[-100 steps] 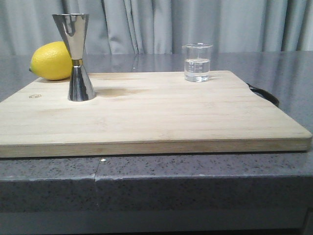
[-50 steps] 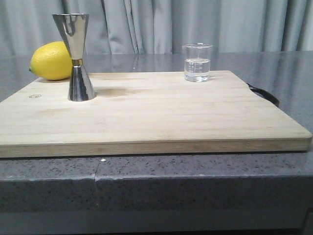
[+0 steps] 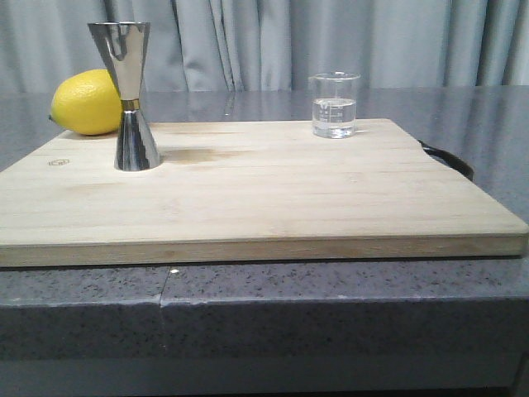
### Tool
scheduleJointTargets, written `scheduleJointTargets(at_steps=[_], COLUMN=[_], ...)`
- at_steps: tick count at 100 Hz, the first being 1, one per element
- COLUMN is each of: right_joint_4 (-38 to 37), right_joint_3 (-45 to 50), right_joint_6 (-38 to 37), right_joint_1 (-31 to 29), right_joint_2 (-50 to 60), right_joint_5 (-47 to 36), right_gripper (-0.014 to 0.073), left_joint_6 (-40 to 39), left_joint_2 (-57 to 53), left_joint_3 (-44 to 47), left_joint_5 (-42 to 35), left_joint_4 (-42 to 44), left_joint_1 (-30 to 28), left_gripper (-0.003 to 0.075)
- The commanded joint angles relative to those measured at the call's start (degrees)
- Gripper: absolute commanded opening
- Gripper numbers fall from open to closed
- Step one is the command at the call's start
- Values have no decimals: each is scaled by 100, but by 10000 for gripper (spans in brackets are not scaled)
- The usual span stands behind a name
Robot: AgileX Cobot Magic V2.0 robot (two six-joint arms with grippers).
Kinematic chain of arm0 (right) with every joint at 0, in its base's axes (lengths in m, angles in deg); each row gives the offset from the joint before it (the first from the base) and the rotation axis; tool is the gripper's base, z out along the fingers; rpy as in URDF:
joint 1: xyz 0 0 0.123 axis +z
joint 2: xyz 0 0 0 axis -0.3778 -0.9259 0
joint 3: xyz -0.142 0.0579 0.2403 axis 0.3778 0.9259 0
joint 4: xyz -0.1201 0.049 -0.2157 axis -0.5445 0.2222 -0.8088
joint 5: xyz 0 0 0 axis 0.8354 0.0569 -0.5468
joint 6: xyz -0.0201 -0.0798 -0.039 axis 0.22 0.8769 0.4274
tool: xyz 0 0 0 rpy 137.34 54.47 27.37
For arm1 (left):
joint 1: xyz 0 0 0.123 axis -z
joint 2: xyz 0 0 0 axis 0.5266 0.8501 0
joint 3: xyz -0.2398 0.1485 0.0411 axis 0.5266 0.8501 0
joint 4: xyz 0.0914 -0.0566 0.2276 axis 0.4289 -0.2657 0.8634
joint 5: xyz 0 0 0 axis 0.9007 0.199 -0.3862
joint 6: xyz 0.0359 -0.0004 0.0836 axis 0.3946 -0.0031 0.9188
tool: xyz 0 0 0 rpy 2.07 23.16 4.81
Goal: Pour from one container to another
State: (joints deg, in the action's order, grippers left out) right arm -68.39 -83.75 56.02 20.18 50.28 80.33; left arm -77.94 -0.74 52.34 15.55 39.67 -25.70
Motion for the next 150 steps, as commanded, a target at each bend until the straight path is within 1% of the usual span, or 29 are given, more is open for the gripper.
scheduleJointTargets(at_steps=[1,8,16,23,28,43,55,116,121,124,128,129,130,131,132,133,134,135,138,141,145,148,150], right_joint_4=[0,0,0,0,0,0,0,0,0,0,0,0,0,0,0,0,0,0,0,0,0,0,0], right_joint_3=[-686,-1148,-1656,-2086,-2357,-2914,-2984,-2984,-2984,-2984,-2984,-2984,-2984,-2984,-2984,-2984,-2984,-2984,-2984,-2984,-2984,-2984,-2984], right_joint_6=[19,53,345,558,701,701,701,701,701,701,701,701,701,701,701,701,701,701,701,701,701,701,701], right_joint_1=[6,6,6,6,6,6,6,6,6,6,-16,-17,-30,-31,-43,-51,-46,-57,-71,-71,-71,-71,-71], right_joint_2=[-43,-209,-497,-793,-1014,-1554,-1678,-1678,-1678,-1678,-1678,-1678,-1678,-1678,-1678,-1678,-1678,-1678,-1678,-1678,-1678,-1678,-1678], right_joint_5=[78,480,913,1142,1245,1185,970,963,963,963,928,914,903,902,884,887,876,879,879,879,879,879,879], right_gripper=[-75,-75,-75,-75,-75,-75,-75,-74,-51,-15,71,88,125,144,183,202,242,262,337,418,482,526,539], left_joint_6=[-53,-30,80,80,80,80,80,80,80,68,68,68,68,68,68,68,68,68,68,68,56,56,56], left_joint_2=[54,291,671,1038,1289,1848,2038,2084,2084,2084,2084,2084,2084,2084,2084,2084,2084,2084,2084,2084,2084,2084,2084], left_joint_3=[-677,-1128,-1626,-2041,-2289,-2729,-2746,-2746,-2746,-2746,-2746,-2746,-2746,-2746,-2746,-2746,-2746,-2746,-2746,-2746,-2746,-2746,-2746], left_joint_5=[0,375,833,1068,1145,1120,1049,1059,1059,1047,1016,1014,990,989,978,975,962,946,920,874,814,800,800], left_joint_4=[-60,84,303,453,494,492,492,470,470,470,470,470,470,470,470,470,470,470,470,470,470,470,470], left_joint_1=[0,0,0,0,0,0,0,0,-11,-19,-26,-26,-26,-26,-26,-26,-26,-26,-26,-26,-26,-26,-26], left_gripper=[-19,-19,-20,-19,-19,-19,-19,-19,-15,6,55,83,97,131,149,187,207,228,336,419,523,573,601])
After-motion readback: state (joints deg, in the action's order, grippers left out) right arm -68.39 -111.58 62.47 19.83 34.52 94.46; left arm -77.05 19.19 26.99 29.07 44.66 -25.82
